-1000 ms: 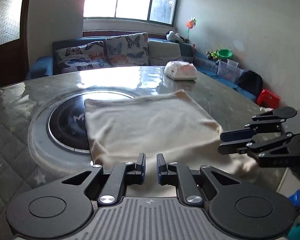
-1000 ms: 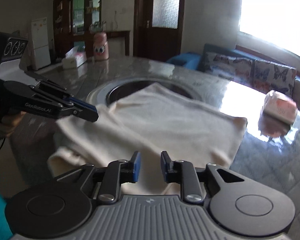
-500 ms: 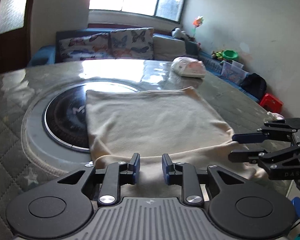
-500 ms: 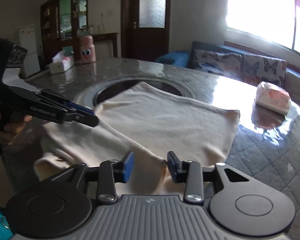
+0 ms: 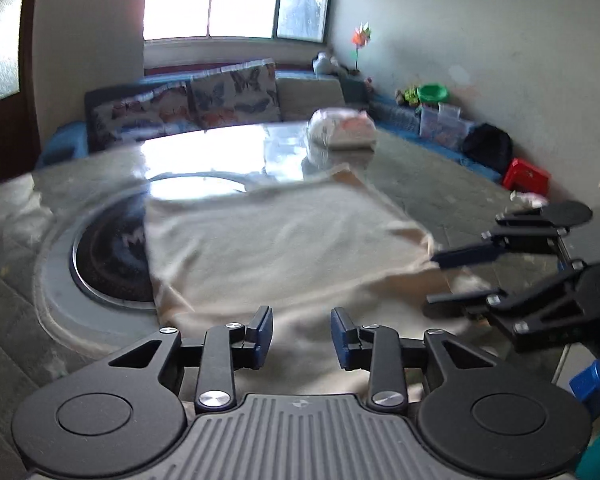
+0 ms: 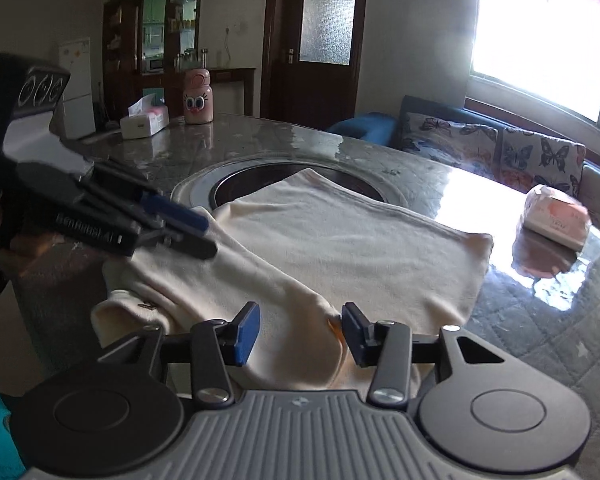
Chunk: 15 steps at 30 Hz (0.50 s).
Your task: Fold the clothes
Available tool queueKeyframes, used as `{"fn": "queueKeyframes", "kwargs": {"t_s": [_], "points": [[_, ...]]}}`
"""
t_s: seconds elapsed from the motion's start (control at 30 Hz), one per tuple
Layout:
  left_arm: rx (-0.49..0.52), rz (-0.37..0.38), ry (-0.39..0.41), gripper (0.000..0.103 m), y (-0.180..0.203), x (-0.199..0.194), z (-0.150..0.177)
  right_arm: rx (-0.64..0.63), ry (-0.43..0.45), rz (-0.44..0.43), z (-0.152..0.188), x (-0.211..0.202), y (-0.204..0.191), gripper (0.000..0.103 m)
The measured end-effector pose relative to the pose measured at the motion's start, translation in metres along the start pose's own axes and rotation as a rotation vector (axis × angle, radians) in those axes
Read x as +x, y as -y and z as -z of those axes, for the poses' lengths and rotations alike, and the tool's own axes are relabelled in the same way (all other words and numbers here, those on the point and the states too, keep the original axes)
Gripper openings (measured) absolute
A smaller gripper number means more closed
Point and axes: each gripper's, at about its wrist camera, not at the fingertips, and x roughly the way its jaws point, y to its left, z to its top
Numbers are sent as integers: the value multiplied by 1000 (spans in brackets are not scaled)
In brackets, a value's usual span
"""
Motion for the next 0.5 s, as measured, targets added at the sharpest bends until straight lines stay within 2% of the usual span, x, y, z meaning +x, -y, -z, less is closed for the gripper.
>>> {"fn": "queueKeyframes", "kwargs": {"t_s": [0.13, 0.23, 0.33, 0.43, 0.5], "points": [[28, -12, -13, 36, 5, 3, 4, 40, -28, 14, 6, 11, 8, 46], [28, -11, 2, 36, 3, -9, -2, 59, -4, 39, 5, 3, 12, 45], [58, -13, 18, 38, 4, -24, -4, 55, 67, 55, 0, -13, 12, 45], [69, 13, 14, 38, 7, -34, -1, 55, 73, 19, -4, -13, 11, 43], [80, 33, 7, 38, 9, -39, 3, 48, 56, -8, -5, -9, 10, 38]]}}
